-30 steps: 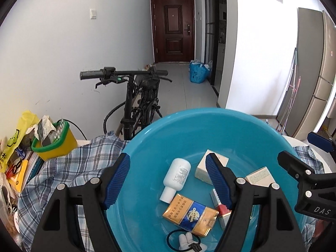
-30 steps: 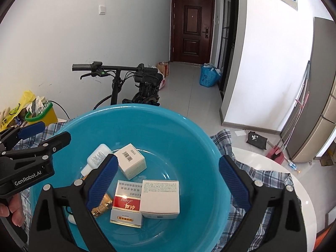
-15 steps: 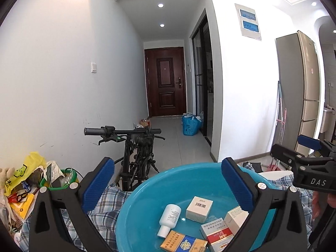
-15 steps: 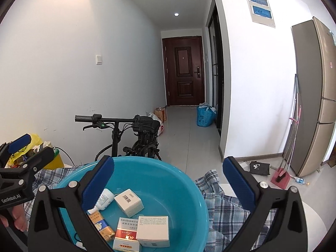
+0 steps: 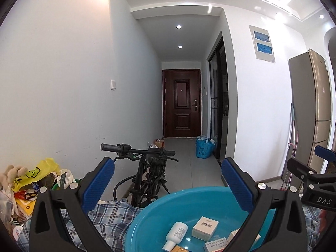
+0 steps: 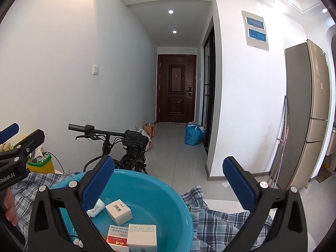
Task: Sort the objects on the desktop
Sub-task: 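Lift both grippers up and away from the basin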
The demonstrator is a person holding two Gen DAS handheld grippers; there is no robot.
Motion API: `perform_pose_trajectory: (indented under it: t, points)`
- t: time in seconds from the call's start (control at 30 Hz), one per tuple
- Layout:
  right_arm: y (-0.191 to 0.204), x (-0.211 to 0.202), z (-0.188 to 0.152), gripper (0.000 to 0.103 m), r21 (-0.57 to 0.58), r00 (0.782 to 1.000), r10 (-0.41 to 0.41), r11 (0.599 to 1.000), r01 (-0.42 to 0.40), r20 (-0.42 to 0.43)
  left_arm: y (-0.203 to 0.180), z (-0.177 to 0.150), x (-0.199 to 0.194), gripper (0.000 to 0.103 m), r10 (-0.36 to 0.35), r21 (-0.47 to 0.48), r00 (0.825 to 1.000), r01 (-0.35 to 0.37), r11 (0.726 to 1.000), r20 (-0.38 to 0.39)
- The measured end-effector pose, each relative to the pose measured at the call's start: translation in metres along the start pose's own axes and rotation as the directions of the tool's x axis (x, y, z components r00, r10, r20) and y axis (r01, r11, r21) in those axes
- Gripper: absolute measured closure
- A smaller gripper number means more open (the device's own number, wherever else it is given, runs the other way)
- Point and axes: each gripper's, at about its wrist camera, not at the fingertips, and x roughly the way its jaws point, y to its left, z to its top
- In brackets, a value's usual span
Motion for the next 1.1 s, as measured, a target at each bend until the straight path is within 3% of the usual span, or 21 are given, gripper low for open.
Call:
perform_pose_trajectory:
  t: [0.1,0.23,0.37,0.47,0.6,0.73,0.87,1.1]
  points:
    - [0.003,-0.014,0.008,0.000,-0.010,0.999,0.000,1.000,0.000,0.047,0.011,0.009,-0.013,0.000,-0.029,-0.057,0.999,0.030,0.998,0.027]
    - [0.006,-0.030,0.015,0.000,-0.014,0.996,-0.010,1.000,0.012,0.087,0.015,0.022,-0.035,0.000,-0.039,-0.046,0.996,0.043,0.998,0.075]
    - [0.002,-0.038,0.020,0.000,0.024,0.995,-0.021,1.000,0.019,0.095,0.018,0.032,-0.057,0.000,-0.013,-0.049,0.995,0.019,0.999,0.103]
    - [0.000,-0.048,0.019,0.000,0.061,0.993,-0.018,0.998,0.010,0.118,0.023,0.032,-0.074,0.000,0.017,-0.109,0.991,-0.002,0.994,0.133]
    - [0.013,-0.049,0.011,0.000,-0.019,0.998,0.014,1.000,-0.013,0.057,0.027,0.030,-0.086,0.000,-0.040,-0.097,0.996,0.048,0.994,0.080]
    - [0.021,-0.067,0.006,0.000,-0.051,0.998,0.015,0.999,-0.012,0.057,0.026,0.026,-0.103,0.000,0.003,-0.065,0.999,0.000,0.998,0.043]
    - [0.030,-0.087,0.001,0.000,-0.064,0.997,0.058,0.996,-0.054,0.054,0.026,0.022,-0.120,0.000,-0.007,-0.046,1.000,0.007,0.999,-0.004]
    - [0.035,-0.137,-0.003,0.000,-0.089,0.997,0.055,0.995,-0.049,0.057,0.036,0.014,-0.166,0.000,-0.011,-0.045,1.000,0.011,0.999,-0.005]
